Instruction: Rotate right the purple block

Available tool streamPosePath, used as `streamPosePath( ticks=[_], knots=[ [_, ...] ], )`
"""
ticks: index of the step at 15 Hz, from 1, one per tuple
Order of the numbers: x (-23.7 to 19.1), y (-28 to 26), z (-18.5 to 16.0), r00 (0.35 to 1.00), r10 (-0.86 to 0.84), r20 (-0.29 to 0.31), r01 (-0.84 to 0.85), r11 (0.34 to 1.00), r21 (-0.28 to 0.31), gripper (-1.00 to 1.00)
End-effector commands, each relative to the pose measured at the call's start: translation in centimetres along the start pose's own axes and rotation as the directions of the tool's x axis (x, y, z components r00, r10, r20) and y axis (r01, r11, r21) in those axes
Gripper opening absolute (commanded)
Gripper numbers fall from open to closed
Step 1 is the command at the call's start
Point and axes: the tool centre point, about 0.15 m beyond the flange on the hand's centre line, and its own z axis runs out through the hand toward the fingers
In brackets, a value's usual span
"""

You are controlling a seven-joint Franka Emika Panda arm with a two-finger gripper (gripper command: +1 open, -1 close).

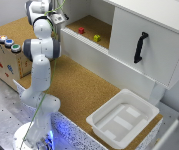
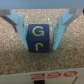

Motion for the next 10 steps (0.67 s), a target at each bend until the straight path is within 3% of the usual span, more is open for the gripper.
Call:
streamPosePath(
  ticks=[1,4,6,10],
  knots=[
    [1.4,1.4,-0.6,0.994,0.032,0.1,-0.037,0.998,0.047,-1.0],
    [0.0,1.3,-1.9,0.989,0.106,0.1,-0.114,0.99,0.077,-1.0],
    [0.0,1.5,-2.8,0.98,0.185,0.068,-0.191,0.976,0.102,-1.0],
    [-0.4,1.9,-3.2,0.866,0.5,0.019,-0.497,0.855,0.15,-1.0]
  ],
)
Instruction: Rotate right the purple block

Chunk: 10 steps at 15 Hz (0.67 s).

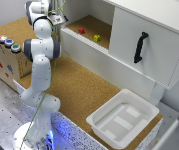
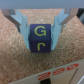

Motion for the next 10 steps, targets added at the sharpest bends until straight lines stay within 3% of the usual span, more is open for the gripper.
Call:
streamPosePath(
  ticks=[1,4,8,10],
  knots=[
    [0.3,1.6,-1.6,0.935,0.354,0.006,-0.351,0.926,0.139,-1.0],
    [0.2,0.8,-0.8,0.821,0.571,0.008,-0.57,0.818,0.085,-1.0],
    [0.9,-0.3,-0.9,0.699,0.714,0.033,-0.714,0.7,-0.022,-1.0],
    [-0.1,-0.2,-1.4,0.594,0.803,0.051,-0.799,0.596,-0.082,-1.0]
  ],
)
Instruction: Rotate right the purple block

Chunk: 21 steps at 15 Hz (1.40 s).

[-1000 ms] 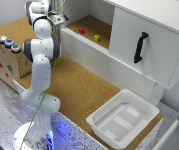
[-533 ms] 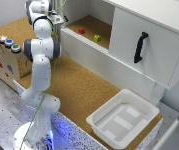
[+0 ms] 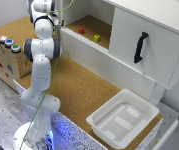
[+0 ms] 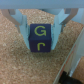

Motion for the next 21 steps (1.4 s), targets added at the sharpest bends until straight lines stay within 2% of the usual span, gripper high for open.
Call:
streamPosePath(
  ticks=[1,3,4,6,7,10,12,15,16,17,21],
  knots=[
    [-0.3,0.7,-0.6,0.962,0.27,0.047,-0.259,0.951,-0.17,-1.0],
    [-0.4,0.8,-0.2,0.94,0.34,0.039,-0.324,0.921,-0.218,-1.0],
    [-0.4,0.8,0.0,0.93,0.365,0.03,-0.351,0.912,-0.211,-1.0],
    [-0.2,0.9,0.3,0.87,0.492,-0.017,-0.488,0.858,-0.163,-1.0],
    [0.0,0.9,0.9,0.838,0.545,-0.013,-0.543,0.832,-0.108,-1.0],
    [0.7,0.9,2.3,0.776,0.631,0.024,-0.63,0.776,-0.016,-1.0],
    [1.2,1.4,2.9,0.742,0.669,0.036,-0.67,0.742,0.02,-1.0],
    [2.4,1.9,2.7,0.749,0.662,0.015,-0.662,0.748,0.05,-1.0],
    [2.9,1.7,2.3,0.794,0.607,0.02,-0.608,0.793,0.042,-1.0],
    [3.1,1.6,1.3,0.817,0.577,-0.006,-0.577,0.816,0.029,1.0],
    [2.1,1.5,-1.6,0.838,0.543,-0.056,-0.544,0.839,-0.01,1.0]
  ],
)
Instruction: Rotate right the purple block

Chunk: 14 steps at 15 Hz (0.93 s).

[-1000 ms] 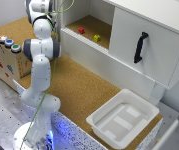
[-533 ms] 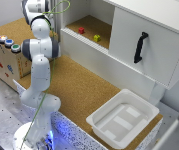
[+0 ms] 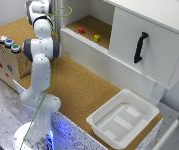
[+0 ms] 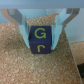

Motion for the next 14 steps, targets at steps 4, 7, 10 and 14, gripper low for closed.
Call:
streamPosePath(
  ticks=[4,7,10,14],
  knots=[
    [-0.6,0.9,-4.4,0.993,-0.116,-0.032,0.114,0.992,-0.052,1.0],
    [-0.9,0.8,-6.2,0.977,-0.193,-0.091,0.186,0.979,-0.079,1.0],
    [-1.9,-0.5,-7.6,0.896,-0.42,-0.143,0.41,0.907,-0.094,1.0],
    [-3.7,-1.6,-8.7,0.793,-0.602,-0.099,0.602,0.798,-0.025,1.0]
  ],
)
